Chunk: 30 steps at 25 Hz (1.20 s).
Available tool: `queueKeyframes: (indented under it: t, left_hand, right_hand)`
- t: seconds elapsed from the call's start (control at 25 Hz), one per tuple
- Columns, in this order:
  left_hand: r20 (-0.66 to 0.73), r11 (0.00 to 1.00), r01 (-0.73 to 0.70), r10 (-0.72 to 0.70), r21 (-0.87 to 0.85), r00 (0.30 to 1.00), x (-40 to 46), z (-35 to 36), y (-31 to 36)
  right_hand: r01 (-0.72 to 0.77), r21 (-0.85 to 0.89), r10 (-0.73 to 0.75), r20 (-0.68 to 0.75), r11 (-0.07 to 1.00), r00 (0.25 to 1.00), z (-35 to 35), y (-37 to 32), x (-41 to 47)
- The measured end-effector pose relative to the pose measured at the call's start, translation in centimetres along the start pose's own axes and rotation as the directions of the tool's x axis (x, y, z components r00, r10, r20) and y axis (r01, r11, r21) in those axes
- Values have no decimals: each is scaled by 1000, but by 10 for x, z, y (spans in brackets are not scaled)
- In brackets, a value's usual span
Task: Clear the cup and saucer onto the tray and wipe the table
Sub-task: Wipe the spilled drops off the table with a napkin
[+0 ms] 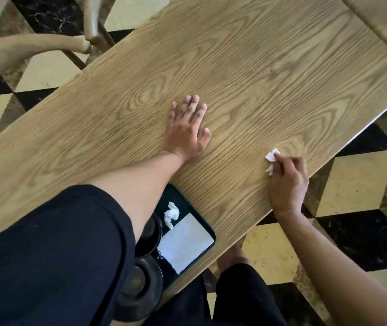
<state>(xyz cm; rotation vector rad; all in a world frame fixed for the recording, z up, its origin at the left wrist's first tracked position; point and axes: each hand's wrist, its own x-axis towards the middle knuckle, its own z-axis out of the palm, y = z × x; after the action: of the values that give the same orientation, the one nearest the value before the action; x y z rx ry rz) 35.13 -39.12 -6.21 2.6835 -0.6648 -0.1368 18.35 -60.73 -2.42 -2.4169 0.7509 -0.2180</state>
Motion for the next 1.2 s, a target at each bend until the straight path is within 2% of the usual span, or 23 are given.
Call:
queueKeyframes:
  t: [0.04,0.08,0.12,0.16,0.2,0.24,0.28,0.32,0.36,0.4,0.44,0.48,0.52,0.56,0.64,0.72,0.8,0.88,0.96,1.04,1.08,1.12,1.2]
  left_hand:
    - [14,999,-9,10,-47,1000,1,-2,0]
    - [32,996,-19,21,-85,999,2,-6,-4]
    - [57,994,-41,47,-104,997,2,-10,-11]
    - [85,991,-82,91,-102,992,0,-15,-20]
    - [105,987,-133,142,-85,984,-4,-20,-31]
    - [114,981,-182,188,-63,976,-11,-26,-43]
    - [113,974,-221,225,-41,968,-21,-31,-55]
    - [105,969,-246,247,-23,963,-32,-36,-68]
    - [90,967,-253,253,-11,963,-46,-42,-81]
    - [74,969,-247,246,2,966,-61,-45,-90]
    - [54,973,-229,228,21,972,-73,-46,-96]
    - [28,978,-203,202,44,979,-82,-46,-99]
    - [-3,981,-183,184,65,983,-87,-45,-101]
    - [-34,981,-176,179,79,983,-88,-44,-101]
    - [-64,979,-188,193,83,979,-85,-42,-102]
    - [-68,981,-180,184,65,981,-86,-40,-102]
    - [-92,996,-68,73,55,993,-88,-40,-103]
    - [-122,998,48,-42,48,992,-87,-41,-102]
    - [-133,997,61,-55,42,990,-87,-41,-101]
    - [-136,998,49,-44,30,990,-86,-42,-102]
    - [-138,998,51,-47,26,989,-85,-42,-102]
    - [-140,998,55,-51,25,989,-85,-41,-102]
    - [-140,998,63,-59,21,988,-86,-40,-102]
  right_hand:
    - [119,-12,-118,50,993,992,7,-7,-21]
    - [335,-2,-332,133,942,934,13,-14,-44]
    - [539,44,-531,252,841,809,15,-15,-65]
    - [669,109,-656,363,735,661,12,-13,-74]
    - [743,163,-723,437,649,535,8,-9,-68]
    - [779,174,-747,469,602,472,6,-5,-55]
    - [768,132,-730,447,626,517,4,2,-41]
    - [679,49,-645,370,733,669,3,10,-27]
    - [482,-38,-460,242,875,854,-1,16,-15]
    - [201,-90,-193,92,975,977,-7,22,-9]
    - [-34,-106,32,-23,994,999,-11,26,-8]
    - [-145,-108,138,-73,983,988,-12,30,-15]
    - [-146,-113,138,-80,983,987,-11,31,-28]
    - [-82,-114,77,-46,990,996,-8,30,-45]
    - [147,-83,-138,102,986,985,-1,23,-85]
    - [369,0,-358,240,929,902,3,15,-119]
    - [473,101,-479,310,876,821,6,11,-125]
    - [508,125,-519,322,852,792,11,6,-109]
    - [417,65,-419,262,907,870,21,-11,-87]
    - [195,11,-195,130,981,972,39,-37,-63]
    - [80,7,-81,81,997,993,47,-54,-50]
    - [-6,18,4,86,1000,996,54,-70,-39]
    - [-34,51,20,268,998,963,63,-98,-25]
